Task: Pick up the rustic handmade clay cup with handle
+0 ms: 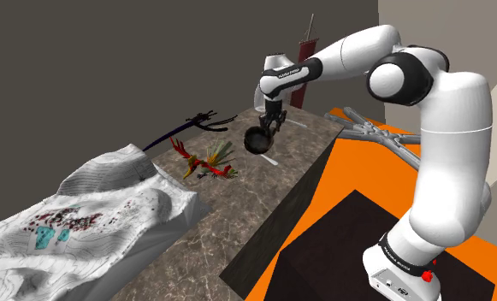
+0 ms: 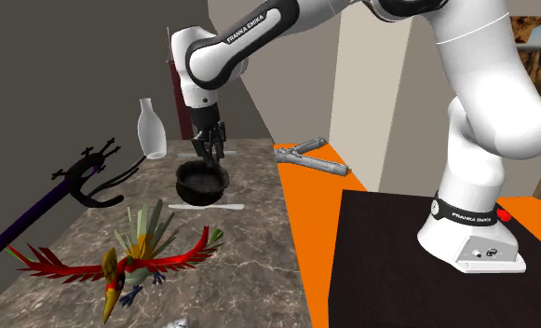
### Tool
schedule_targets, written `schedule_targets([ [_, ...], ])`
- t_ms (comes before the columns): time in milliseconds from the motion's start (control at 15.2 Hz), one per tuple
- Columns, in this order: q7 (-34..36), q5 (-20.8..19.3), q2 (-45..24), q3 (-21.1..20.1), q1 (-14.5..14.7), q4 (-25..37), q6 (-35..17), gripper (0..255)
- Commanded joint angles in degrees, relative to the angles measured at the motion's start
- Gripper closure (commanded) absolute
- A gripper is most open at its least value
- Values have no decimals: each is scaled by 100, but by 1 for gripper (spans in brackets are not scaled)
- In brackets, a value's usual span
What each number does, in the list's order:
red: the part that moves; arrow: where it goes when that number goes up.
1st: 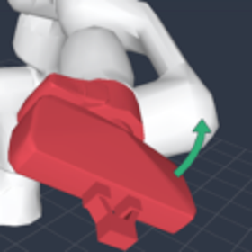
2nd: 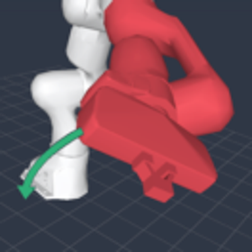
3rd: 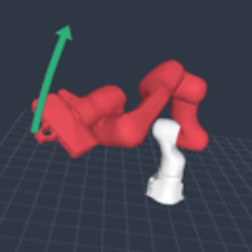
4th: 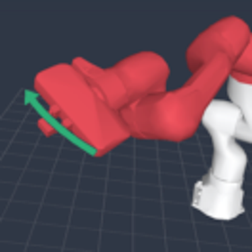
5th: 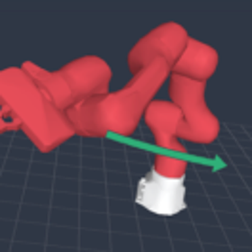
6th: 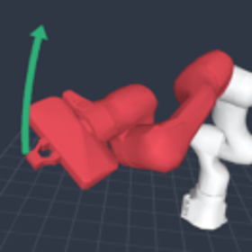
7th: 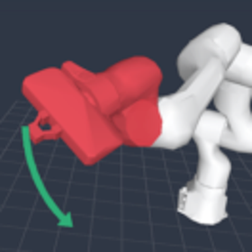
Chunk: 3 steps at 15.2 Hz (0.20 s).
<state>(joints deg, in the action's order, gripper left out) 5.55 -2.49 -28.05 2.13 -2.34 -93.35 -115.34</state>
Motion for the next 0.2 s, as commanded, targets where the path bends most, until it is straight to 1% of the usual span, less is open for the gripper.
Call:
schedule_targets([
  [0,-8,1,63,1,-1,69,128,255],
  [132,-8,1,68,1,-1,73,137,255],
])
